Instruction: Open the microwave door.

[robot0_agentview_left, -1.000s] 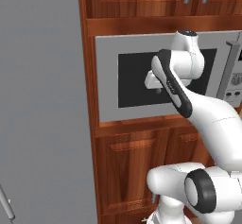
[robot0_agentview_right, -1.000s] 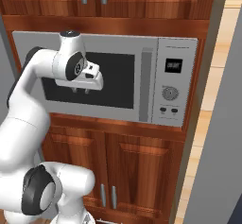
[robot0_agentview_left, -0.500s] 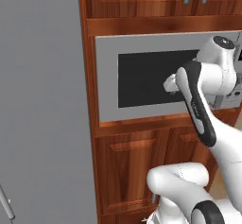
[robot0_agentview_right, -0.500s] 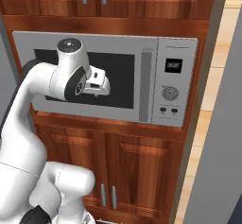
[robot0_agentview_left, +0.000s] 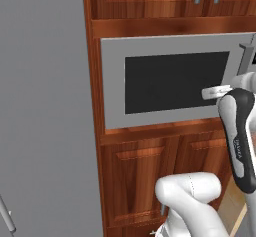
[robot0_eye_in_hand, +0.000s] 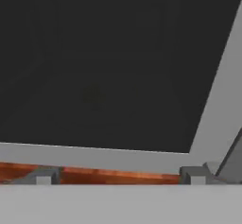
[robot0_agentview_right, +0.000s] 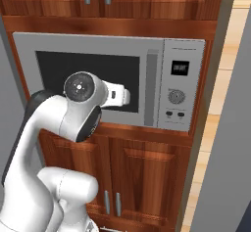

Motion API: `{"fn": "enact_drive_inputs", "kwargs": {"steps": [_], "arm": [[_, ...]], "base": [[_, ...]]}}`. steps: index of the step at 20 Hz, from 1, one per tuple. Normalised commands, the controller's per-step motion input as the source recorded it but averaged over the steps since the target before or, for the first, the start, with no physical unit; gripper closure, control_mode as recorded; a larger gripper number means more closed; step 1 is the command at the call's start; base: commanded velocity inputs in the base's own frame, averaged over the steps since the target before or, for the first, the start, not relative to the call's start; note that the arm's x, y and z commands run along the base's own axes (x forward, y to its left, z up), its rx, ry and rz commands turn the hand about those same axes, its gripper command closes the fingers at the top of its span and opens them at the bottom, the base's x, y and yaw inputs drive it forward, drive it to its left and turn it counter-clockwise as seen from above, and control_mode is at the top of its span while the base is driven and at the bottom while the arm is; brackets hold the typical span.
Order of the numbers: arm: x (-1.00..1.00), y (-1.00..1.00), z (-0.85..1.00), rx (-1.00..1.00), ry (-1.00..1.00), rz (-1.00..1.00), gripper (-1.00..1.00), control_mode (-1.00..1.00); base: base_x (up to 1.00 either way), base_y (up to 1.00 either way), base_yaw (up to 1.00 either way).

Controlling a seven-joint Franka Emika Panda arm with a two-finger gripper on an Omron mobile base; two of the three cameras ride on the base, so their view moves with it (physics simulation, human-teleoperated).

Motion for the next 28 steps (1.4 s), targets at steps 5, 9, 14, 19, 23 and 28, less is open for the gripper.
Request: {"fn": "enact_drive_inputs", "kwargs": {"steps": [5,9,14,19,23,28], "arm": [[-0.04,-0.59,0.35,0.0,-0.29,0.0,-1.0,-1.0],[0.0,-0.66,0.02,0.0,-0.31,0.0,-1.0,-1.0],[0.0,-0.57,0.0,0.0,-0.29,0.0,-1.0,-1.0],[0.02,-0.51,0.0,0.0,-0.25,-0.02,-1.0,-1.0],[0.06,-0.33,0.06,0.0,-0.11,-0.01,-1.0,-1.0],[0.23,-0.07,0.02,0.02,0.01,0.0,-1.0,-1.0]], "base": [[0.0,0.0,0.0],[0.0,0.0,0.0],[0.0,0.0,0.0],[0.0,0.0,0.0],[0.0,0.0,0.0],[0.0,0.0,0.0]]}}
